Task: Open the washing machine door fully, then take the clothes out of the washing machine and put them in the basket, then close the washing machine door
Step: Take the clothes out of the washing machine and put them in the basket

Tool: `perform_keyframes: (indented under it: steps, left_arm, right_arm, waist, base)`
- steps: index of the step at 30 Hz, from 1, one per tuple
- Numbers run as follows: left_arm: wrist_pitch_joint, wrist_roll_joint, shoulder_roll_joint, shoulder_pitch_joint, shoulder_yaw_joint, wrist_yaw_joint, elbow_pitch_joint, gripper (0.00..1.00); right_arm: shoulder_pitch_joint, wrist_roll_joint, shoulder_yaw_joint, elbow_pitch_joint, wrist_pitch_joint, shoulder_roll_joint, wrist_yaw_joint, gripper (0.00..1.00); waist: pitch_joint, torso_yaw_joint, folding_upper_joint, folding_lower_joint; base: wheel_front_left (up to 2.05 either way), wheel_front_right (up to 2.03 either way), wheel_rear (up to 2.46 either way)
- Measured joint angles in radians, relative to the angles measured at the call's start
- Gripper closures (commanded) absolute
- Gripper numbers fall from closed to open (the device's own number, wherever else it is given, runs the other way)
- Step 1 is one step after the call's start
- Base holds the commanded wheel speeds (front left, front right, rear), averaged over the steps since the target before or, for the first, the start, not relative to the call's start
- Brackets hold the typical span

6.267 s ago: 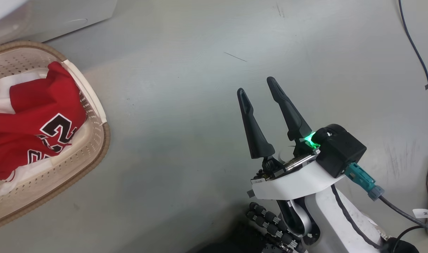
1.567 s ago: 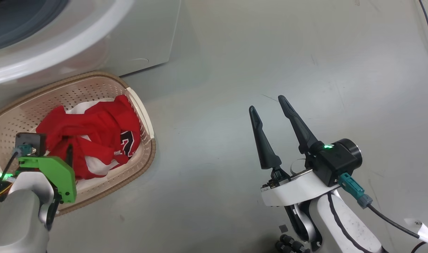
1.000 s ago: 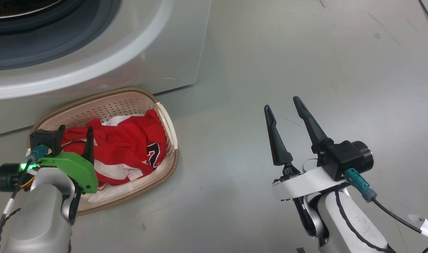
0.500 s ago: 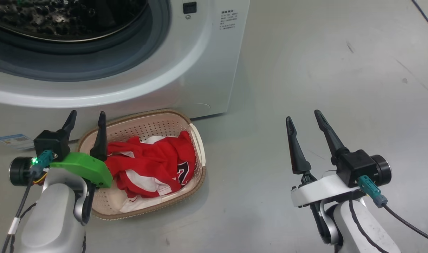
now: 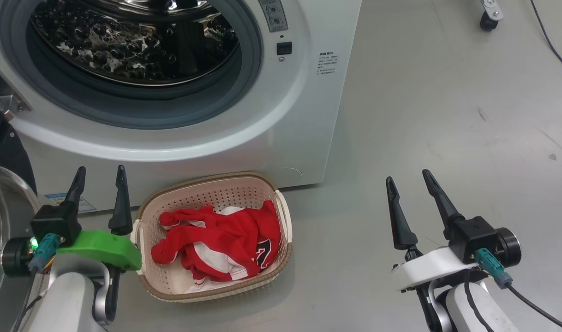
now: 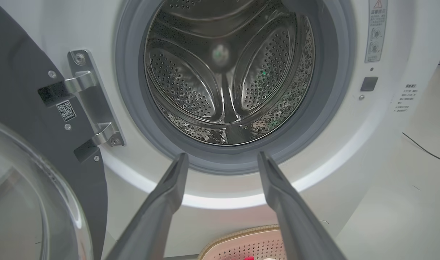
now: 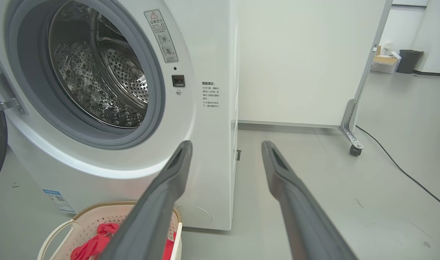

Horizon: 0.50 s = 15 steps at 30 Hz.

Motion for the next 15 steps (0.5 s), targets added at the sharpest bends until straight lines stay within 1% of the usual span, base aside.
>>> perform_keyframes:
  steps: [7, 15]
  left_arm:
    - [0.000, 0.000, -0.002, 0.089, 0.013, 0.026, -0.090, 0.00]
    - [0.000, 0.009, -0.013, 0.199, 0.008, 0.036, -0.145, 0.00]
  right_arm:
    - [0.040, 0.000, -0.009, 0.001, 0.000, 0.000, 0.000, 0.00]
    - [0.080, 0.002, -0.015, 0.002, 0.000, 0.000, 0.000, 0.00]
  waist:
    - [-0.041, 0.013, 0.0000, 0.0000]
    - [-0.078, 0.011, 0.0000, 0.0000]
  base:
    - [0.00, 0.00, 0.00]
    - [0.00, 0.00, 0.00]
